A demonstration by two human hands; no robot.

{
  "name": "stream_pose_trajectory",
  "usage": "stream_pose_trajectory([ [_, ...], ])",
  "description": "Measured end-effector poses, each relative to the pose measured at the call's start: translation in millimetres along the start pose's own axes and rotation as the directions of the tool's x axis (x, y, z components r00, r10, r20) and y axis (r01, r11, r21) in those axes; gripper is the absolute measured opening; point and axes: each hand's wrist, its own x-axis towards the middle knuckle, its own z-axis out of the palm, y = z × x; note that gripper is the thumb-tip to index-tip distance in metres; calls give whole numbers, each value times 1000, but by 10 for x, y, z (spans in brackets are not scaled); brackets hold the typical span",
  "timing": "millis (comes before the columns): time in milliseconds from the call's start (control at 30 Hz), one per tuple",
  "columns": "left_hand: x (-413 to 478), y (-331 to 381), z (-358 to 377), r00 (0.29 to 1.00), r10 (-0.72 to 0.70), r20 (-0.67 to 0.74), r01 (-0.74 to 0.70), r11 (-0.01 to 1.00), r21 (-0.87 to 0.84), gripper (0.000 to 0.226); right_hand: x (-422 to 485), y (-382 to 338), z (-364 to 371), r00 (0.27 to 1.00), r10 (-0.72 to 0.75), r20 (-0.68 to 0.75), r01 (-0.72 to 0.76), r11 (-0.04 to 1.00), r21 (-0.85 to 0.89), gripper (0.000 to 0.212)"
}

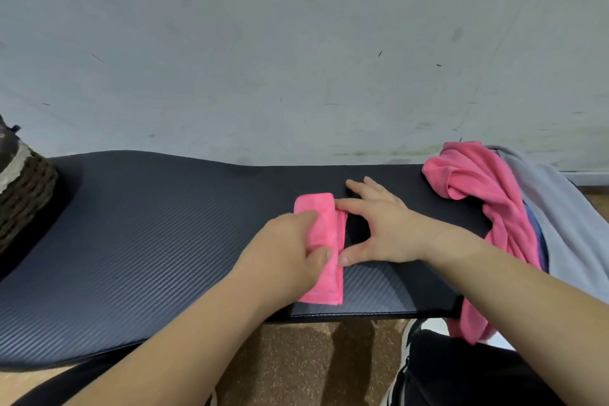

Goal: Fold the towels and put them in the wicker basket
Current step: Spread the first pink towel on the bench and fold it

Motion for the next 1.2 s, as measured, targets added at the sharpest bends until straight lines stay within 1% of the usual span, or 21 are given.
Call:
stream_pose_trajectory([
  [67,4,-34,-16,999,-49,20,48,998,35,61,32,16,-39,998,-6,-55,9,998,61,76],
  [133,3,-46,26,997,-75,24,73,995,63,66,55,-2,-43,986,-42,-159,76,974,213,58],
  [200,12,-36,63,997,-76,15,75,995,68,68,61,-80,-35,977,-24,-212,99,932,349,50],
  [233,17,-21,69,997,-79,8,79,996,50,70,64,-121,-22,976,-25,-217,108,919,379,46],
  [300,23,5,64,994,-111,-17,112,993,25,78,91,-158,21,972,-40,-232,124,925,358,36],
  [367,3,34,29,980,-199,-4,198,975,97,78,109,-160,19,970,-12,-244,101,929,356,25],
  [400,-14,47,18,969,-245,38,237,960,151,73,112,-145,1,970,14,-243,80,924,375,23],
  [467,-64,86,5,945,-277,175,248,954,170,66,103,-127,-37,978,39,-203,53,902,429,23],
  [533,-110,112,-5,926,-260,275,246,966,86,58,87,-122,-59,989,36,-143,37,879,476,26],
  [567,-112,109,-15,923,-249,292,248,968,40,54,79,-115,-63,992,32,-124,33,872,488,27],
  [633,-92,76,-55,931,-244,273,268,962,-53,43,59,-92,-70,995,21,-101,35,851,524,33],
  [733,-69,-10,-207,942,-245,230,299,924,-239,30,5,-54,-86,1000,-12,-13,18,803,596,61],
  [800,-103,-58,-342,942,-165,292,266,898,-350,32,-50,-36,-110,993,-73,91,-10,725,688,74],
  [833,-138,-72,-411,943,-109,313,234,888,-396,33,-82,-28,-127,985,-117,127,-13,684,729,72],
  [867,-173,-88,-472,949,-67,308,202,880,-431,35,-119,-34,-149,975,-164,148,-5,654,757,65],
  [900,-207,-99,-526,958,-52,282,183,869,-460,35,-159,-57,-176,965,-208,158,10,633,774,55],
  [967,-276,-124,-599,973,-85,212,184,842,-508,35,-230,-135,-198,951,-261,164,19,579,815,42],
  [1033,-348,-146,-620,975,-146,167,212,835,-508,33,-263,-211,-185,957,-245,154,1,536,844,43],
  [1100,-442,-163,-638,966,-188,177,248,870,-427,34,-292,-295,-165,973,-201,114,8,523,852,48],
  [1133,-496,-185,-645,961,-202,188,265,867,-421,36,-312,-343,-152,979,-181,89,18,516,856,50],
  [1200,-638,-241,-711,956,-220,194,290,810,-510,43,-378,-487,-127,989,-142,39,36,491,871,44],
])
